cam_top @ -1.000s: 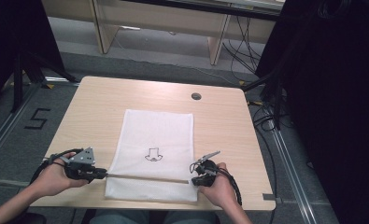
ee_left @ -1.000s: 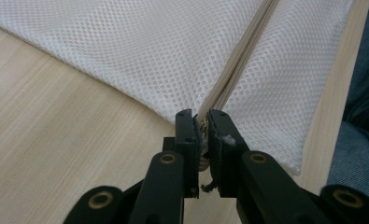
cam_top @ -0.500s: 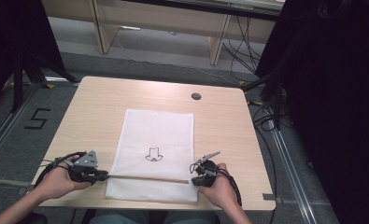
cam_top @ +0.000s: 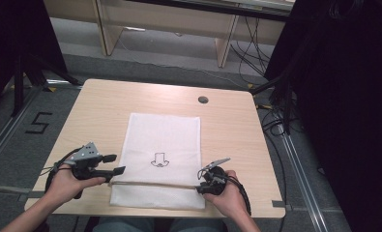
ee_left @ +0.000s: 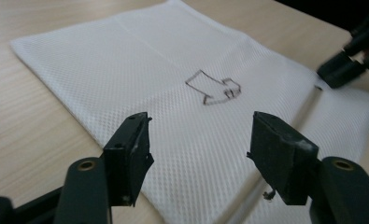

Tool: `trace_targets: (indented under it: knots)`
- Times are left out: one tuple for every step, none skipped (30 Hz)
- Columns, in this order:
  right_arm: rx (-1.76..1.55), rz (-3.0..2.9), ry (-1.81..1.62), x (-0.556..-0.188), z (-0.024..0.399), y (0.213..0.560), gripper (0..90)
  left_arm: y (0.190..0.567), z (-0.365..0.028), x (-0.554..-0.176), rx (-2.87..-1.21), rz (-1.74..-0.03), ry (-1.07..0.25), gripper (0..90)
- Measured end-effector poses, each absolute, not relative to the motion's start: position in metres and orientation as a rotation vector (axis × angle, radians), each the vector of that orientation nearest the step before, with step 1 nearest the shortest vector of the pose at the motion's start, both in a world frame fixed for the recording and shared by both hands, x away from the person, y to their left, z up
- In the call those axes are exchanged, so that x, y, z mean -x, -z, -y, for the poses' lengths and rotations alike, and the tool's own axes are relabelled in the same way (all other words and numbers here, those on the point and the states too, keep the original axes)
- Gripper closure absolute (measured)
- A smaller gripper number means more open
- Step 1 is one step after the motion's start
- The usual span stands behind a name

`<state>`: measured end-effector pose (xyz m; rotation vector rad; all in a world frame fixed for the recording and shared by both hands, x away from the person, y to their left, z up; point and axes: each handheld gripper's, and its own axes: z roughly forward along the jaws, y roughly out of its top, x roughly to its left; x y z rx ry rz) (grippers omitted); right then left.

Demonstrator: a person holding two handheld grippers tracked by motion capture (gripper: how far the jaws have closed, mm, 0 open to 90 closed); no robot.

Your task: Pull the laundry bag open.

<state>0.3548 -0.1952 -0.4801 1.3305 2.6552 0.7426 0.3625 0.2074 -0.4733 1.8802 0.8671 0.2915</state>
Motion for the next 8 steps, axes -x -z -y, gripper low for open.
trace_targets:
  knots:
    - [-1.339,-2.639,-0.757,-0.353,0.195,0.478,70.2,0.474,-0.206,-0.365,-1.855,-0.885,-0.295,36.7]
    - [-1.383,-2.621,-0.765,-0.351,0.194,0.475,69.5,0.474,-0.205,-0.367,-1.847,-0.906,-0.302,36.2]
    - [-1.334,-2.607,-0.807,-0.352,0.195,0.473,68.6,0.475,-0.205,-0.368,-1.846,-0.918,-0.305,35.8]
    - [-1.356,-2.596,-0.810,-0.350,0.194,0.471,67.5,0.477,-0.207,-0.369,-1.846,-0.929,-0.312,35.8]
    - [-1.337,-2.576,-0.838,-0.349,0.194,0.469,66.0,0.478,-0.209,-0.370,-1.856,-0.928,-0.314,36.1]
    - [-1.331,-2.567,-0.849,-0.348,0.194,0.468,65.9,0.480,-0.212,-0.369,-1.858,-0.942,-0.313,36.2]
    - [-1.324,-2.558,-0.868,-0.348,0.195,0.467,65.1,0.481,-0.214,-0.370,-1.860,-0.946,-0.309,36.4]
    - [-1.310,-2.547,-0.887,-0.348,0.196,0.468,64.4,0.481,-0.216,-0.370,-1.853,-0.950,-0.310,36.5]
